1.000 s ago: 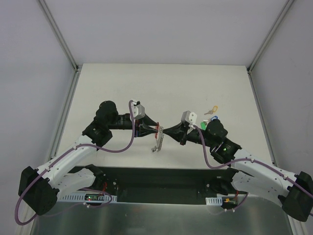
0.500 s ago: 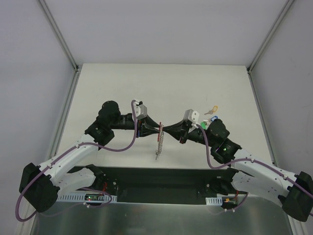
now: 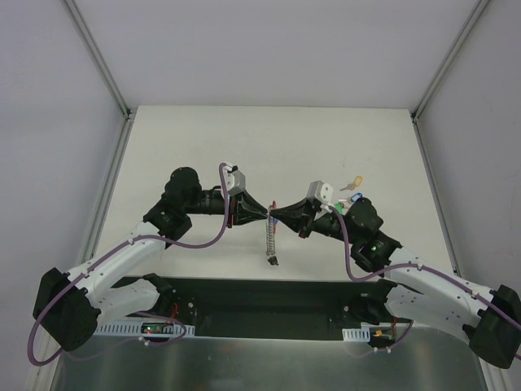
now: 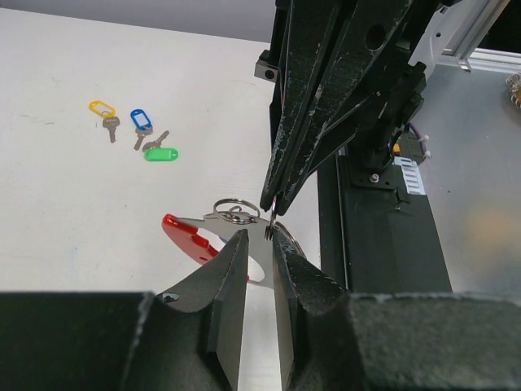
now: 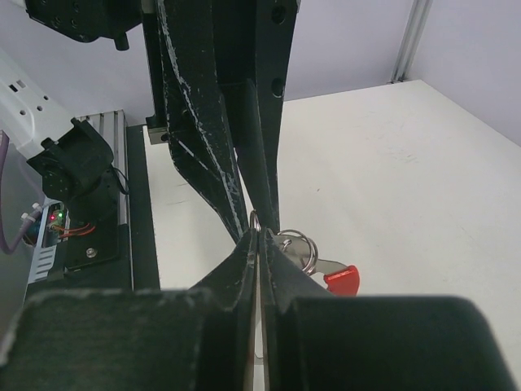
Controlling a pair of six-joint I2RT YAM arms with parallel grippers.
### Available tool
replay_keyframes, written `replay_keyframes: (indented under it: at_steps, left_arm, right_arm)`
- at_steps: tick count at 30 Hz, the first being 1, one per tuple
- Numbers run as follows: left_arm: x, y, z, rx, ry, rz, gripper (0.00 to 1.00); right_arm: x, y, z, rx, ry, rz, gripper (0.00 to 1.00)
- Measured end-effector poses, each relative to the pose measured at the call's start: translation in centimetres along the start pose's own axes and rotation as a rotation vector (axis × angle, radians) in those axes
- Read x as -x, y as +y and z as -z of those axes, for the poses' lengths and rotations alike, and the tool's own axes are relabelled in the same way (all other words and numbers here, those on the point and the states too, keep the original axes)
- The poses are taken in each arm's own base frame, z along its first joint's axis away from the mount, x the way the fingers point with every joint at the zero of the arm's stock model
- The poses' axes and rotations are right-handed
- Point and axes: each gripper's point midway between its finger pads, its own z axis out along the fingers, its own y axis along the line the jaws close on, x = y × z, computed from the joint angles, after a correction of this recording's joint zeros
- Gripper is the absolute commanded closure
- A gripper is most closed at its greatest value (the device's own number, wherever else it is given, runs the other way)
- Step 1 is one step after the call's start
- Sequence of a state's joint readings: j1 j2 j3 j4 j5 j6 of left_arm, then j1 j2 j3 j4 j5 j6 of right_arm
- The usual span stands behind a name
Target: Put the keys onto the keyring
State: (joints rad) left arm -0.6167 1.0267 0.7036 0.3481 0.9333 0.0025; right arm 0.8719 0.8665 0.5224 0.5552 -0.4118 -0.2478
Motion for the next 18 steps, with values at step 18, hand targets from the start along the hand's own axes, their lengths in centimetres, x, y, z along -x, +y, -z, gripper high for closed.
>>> replay_keyframes:
  at_steps: [18]
  left_arm:
    - [-0.55,-0.66,-0.45,-0.050,0.001,0.054,1.00]
  right_arm:
    - [-0.64,-0.09,-0.31,0.006,0.015,-0.015,0.99]
